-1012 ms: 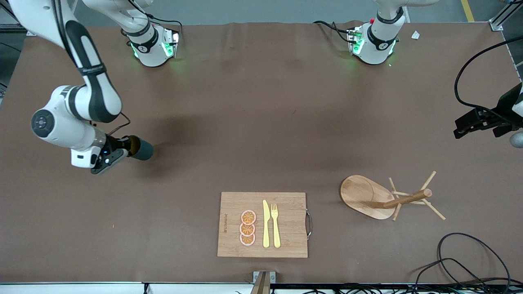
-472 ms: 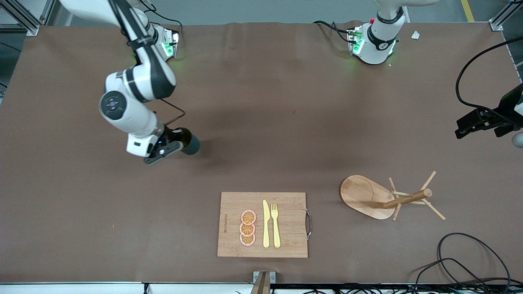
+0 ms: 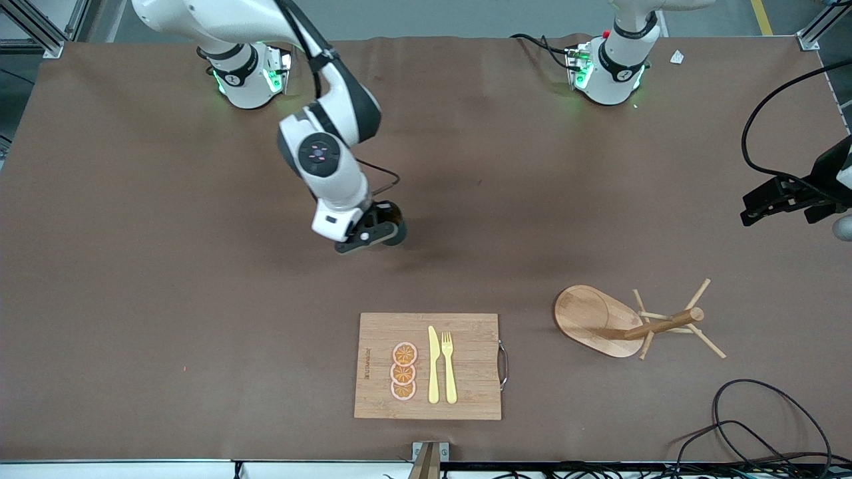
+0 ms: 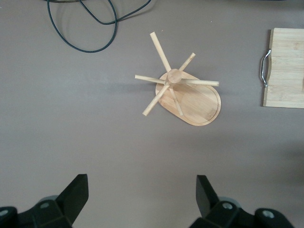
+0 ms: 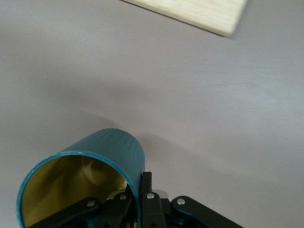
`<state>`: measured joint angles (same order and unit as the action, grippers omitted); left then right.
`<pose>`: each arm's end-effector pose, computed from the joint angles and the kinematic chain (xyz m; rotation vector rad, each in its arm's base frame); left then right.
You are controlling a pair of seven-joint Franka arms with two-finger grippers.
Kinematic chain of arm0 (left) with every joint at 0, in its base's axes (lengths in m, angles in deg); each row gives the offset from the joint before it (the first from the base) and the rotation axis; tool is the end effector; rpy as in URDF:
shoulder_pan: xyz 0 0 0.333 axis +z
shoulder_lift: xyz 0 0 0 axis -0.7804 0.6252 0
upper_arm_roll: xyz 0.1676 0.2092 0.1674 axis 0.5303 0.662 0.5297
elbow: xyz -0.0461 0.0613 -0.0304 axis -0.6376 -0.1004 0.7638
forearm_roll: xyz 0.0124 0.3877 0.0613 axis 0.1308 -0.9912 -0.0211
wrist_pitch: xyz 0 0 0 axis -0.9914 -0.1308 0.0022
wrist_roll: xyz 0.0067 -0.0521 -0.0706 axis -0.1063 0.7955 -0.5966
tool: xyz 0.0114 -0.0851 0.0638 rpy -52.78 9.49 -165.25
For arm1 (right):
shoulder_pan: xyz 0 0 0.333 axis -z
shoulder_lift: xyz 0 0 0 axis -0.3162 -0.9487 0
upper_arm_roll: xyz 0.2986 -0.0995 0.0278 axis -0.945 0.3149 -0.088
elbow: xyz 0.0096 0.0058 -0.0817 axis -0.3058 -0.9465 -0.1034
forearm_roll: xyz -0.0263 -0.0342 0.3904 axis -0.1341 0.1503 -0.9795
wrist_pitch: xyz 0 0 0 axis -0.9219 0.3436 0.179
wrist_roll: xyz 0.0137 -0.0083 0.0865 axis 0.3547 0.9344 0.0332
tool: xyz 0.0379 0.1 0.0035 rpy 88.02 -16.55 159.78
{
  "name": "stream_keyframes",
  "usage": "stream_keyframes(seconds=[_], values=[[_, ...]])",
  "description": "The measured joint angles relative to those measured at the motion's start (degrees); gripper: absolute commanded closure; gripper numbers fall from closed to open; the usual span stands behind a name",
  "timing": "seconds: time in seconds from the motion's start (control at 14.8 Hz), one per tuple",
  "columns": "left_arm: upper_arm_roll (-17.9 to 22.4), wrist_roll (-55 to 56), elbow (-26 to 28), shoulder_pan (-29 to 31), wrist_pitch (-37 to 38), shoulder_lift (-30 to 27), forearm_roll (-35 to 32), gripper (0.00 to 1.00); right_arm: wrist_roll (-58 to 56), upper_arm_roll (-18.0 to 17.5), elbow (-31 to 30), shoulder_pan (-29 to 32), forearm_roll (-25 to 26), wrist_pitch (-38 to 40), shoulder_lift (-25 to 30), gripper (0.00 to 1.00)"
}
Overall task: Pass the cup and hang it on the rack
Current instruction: 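Lower the mug onto the table middle and open the right gripper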
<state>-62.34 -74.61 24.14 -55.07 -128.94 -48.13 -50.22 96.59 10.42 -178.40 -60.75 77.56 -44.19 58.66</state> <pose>0.6097 -0.0211 0.6298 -3.1278 -0.0398 -0.1050 0.5100 0.4059 0.2929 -3.0118 -0.5244 0.0286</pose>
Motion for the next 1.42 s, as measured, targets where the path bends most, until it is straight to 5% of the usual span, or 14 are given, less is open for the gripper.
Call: stream_keyframes(seconds=[0.34, 0.81, 0.88, 0.94, 1.01, 1.42], values=[[0.02, 0.00, 0.01, 0.14, 0.14, 0.00, 0.00, 0.00, 7.99, 0.16, 7.70, -4.02, 2.07, 1.35, -6.88, 0.99], [0.26, -0.08, 0.17, 0.51, 0.32, 0.24, -0.01, 0.00, 13.82, 0.19, 10.28, -7.26, 2.26, 1.42, -10.41, 0.95], [0.20, -0.09, 0.18, 0.47, 0.62, 0.28, -0.01, 0.00, 13.92, 0.19, 10.28, -7.60, 2.26, 1.42, -10.62, 0.87], [0.12, -0.09, 0.18, 0.29, 1.08, 0.29, -0.01, 0.00, 14.00, 0.19, 10.29, -7.87, 2.26, 1.42, -10.79, 0.65], [0.05, -0.08, 0.18, 0.04, 1.36, 0.29, -0.01, 0.00, 14.05, 0.20, 10.30, -8.02, 2.26, 1.43, -10.92, 0.01], [-0.27, 0.05, 0.10, -0.18, 3.30, 0.28, -0.01, 0.00, 14.05, 1.07, 12.95, -7.96, 2.27, 3.02, -11.11, 0.00]])
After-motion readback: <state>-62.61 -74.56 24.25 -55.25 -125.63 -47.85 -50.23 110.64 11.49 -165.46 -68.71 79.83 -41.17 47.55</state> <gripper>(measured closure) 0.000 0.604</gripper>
